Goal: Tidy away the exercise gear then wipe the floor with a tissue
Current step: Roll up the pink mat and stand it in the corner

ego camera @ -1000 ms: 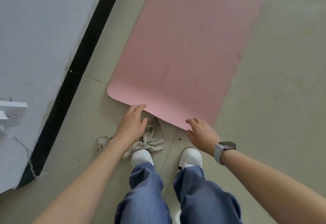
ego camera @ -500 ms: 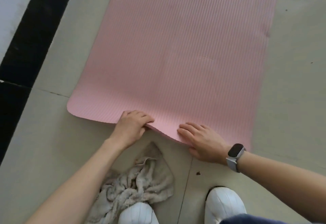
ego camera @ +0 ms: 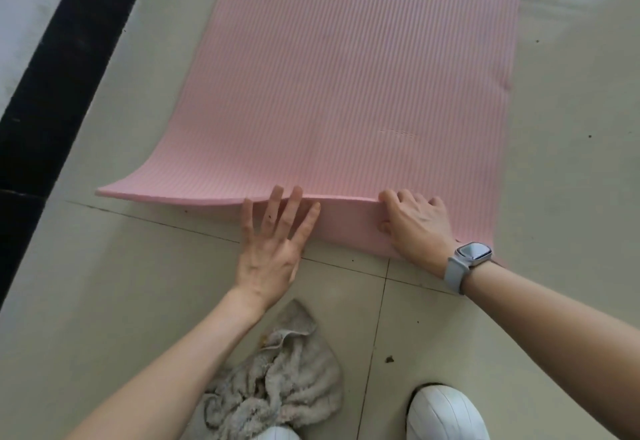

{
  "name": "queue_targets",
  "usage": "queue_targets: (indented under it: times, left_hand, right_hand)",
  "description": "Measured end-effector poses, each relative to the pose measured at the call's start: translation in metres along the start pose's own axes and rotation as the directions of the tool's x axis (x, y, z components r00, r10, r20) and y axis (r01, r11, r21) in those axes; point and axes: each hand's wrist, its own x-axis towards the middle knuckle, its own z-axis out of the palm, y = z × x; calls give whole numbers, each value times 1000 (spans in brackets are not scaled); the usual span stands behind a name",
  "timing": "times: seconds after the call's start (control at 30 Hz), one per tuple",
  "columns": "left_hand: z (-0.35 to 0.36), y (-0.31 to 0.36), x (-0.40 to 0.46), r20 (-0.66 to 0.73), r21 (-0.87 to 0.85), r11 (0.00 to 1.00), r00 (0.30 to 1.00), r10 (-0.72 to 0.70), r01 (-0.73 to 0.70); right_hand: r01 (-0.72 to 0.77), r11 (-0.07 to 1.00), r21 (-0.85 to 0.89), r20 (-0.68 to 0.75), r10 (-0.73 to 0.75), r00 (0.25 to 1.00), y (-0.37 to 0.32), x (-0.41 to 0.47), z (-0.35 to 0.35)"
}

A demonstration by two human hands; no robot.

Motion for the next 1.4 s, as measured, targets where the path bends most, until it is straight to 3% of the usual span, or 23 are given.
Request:
queue_targets:
  times: [0.1,0.2,0.3,0.4,0.47,0.53,0.67,0.8,0.9,0.97,1.03,1.1,1.2,1.27,1.4]
  left_hand:
    - [2,-1,13,178,18,998,982,-68,66]
    - [-1,-2,33,328,2,995,940,-93,98]
    - [-1,-5,45,421,-78,992,905,-55,96]
    - [4,-6,50,456,-91,991,889,-46,98]
    - [9,-6,51,423,-65,996,906,-24,57]
    - [17,-11,53,302,-26,1000,953,2,6]
    - [23,-21,55,123,-34,997,989,78,-74]
    - [11,-20,61,68,-77,995,996,66,-61]
    - [-10,-27,72,128,-92,995,990,59,-48]
    - [-24,-34,86,330,-195,980,944,19,48]
    - [-29,-39,103,437,-231,969,899,18,93]
    - [-31,-37,109,435,-161,985,900,21,55]
    - [-18,-24,93,198,-49,998,980,37,-28]
    - [-8,-14,73,77,14,995,992,95,-97]
    - [-7,-8,64,227,88,993,973,51,-72]
  right_hand:
    - [1,992,-122,-120,-16,993,-2,1,10]
    - [89,975,-203,-304,-149,941,-8,-4,20]
    - [134,949,-287,-280,-217,935,-12,-19,36]
    - [123,948,-293,-130,-167,977,-11,-28,47]
    - [125,951,-282,-64,-149,987,-7,-25,52]
    - [112,959,-261,-22,-122,992,-3,-15,55]
    - [106,981,-162,-36,-113,993,3,-4,49]
    - [133,983,125,-38,-129,991,5,-12,27]
    - [108,958,264,-33,-103,994,15,-2,6]
    - [69,950,304,76,-96,992,24,11,-7]
    - [19,926,376,191,-98,977,30,26,-16]
    - [-20,898,440,276,-114,954,35,41,-20]
    - [-69,908,413,399,-112,910,36,51,-24]
    - [-98,927,362,467,-89,880,35,53,-23]
    - [-153,954,256,520,-3,854,32,57,-27]
